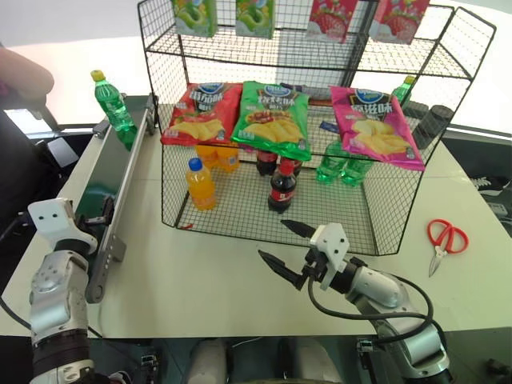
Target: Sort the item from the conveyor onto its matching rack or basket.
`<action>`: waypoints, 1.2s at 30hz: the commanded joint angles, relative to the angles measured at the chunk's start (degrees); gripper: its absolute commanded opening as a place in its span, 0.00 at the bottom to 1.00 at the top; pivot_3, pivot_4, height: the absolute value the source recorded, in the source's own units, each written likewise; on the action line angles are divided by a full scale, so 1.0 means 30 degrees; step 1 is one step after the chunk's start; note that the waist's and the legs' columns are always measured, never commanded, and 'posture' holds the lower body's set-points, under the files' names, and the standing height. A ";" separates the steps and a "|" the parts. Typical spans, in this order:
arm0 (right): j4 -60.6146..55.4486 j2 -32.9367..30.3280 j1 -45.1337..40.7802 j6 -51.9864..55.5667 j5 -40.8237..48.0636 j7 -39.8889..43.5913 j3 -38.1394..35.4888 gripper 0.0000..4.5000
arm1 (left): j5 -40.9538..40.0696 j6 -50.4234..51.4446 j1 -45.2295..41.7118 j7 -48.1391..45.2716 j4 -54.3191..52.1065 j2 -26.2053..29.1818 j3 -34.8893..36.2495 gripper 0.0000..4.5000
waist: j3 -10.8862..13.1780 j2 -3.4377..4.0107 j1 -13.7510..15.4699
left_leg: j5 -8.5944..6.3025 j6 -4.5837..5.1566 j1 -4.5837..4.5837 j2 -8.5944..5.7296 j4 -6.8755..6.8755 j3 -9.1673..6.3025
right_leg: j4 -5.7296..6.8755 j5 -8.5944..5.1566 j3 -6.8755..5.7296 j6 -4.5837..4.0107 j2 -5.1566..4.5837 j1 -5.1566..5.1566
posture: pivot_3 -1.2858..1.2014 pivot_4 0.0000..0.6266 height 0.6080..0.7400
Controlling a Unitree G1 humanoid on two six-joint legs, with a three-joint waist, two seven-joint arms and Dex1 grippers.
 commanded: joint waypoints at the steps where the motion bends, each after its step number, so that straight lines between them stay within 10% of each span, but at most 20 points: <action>1: -0.0681 0.0215 -0.0156 -0.0703 -0.0420 -0.0577 -0.0223 0.98 | 0.0133 -0.0612 -0.0119 0.0338 -0.0089 -0.0110 0.0330 1.00 | 0.0000 0.0000 0.0000 | 0.0000 0.0000 0.0000 0.0001 0.0000 0.0000 | 0.0001 0.0000 -0.0001 0.0000 0.0000 0.0000 | 0.52 0.24 1.00; 36: -0.1817 0.0154 -0.1166 0.1183 0.3234 0.1073 -0.0759 0.98 | 0.1013 -0.2318 -0.0479 0.1318 0.1830 -0.0372 0.0150 1.00 | 0.0003 -0.0009 -0.0005 | -0.0001 -0.0001 -0.0009 -0.0004 -0.0007 0.0001 | -0.0006 0.0000 -0.0005 0.0001 -0.0024 -0.0007 | 0.52 0.24 1.00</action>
